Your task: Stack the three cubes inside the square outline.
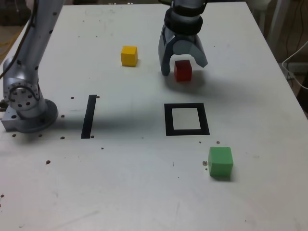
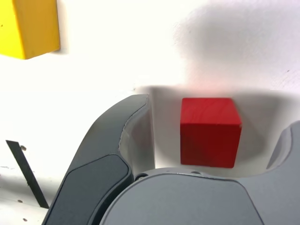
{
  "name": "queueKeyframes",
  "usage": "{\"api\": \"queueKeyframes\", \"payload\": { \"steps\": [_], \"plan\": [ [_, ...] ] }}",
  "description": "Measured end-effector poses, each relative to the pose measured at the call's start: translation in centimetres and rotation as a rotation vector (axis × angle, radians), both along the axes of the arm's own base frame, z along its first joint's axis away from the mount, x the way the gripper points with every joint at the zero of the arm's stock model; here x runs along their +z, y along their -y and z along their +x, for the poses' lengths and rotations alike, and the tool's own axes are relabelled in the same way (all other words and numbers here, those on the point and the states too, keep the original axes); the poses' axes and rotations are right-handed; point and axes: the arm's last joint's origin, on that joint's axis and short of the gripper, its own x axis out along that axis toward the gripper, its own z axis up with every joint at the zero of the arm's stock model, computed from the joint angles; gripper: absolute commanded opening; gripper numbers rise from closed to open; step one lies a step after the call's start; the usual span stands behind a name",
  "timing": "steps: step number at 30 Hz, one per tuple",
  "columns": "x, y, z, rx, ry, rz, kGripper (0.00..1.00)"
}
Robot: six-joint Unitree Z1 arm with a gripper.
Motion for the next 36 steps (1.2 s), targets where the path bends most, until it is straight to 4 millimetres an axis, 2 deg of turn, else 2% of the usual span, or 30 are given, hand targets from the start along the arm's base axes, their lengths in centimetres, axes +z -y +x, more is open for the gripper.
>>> {"api": "queueKeyframes", "payload": {
  "steps": [11,25,36],
  "plan": [
    [-0.99,-0.59,0.27,-0.004,0.01,-0.012,0.75],
    [-0.91,-0.87,0.17,-0.012,0.008,-0.016,0.58],
    [-0.56,-0.84,0.05,-0.009,-0.005,-0.03,0.38]
  ]
}}
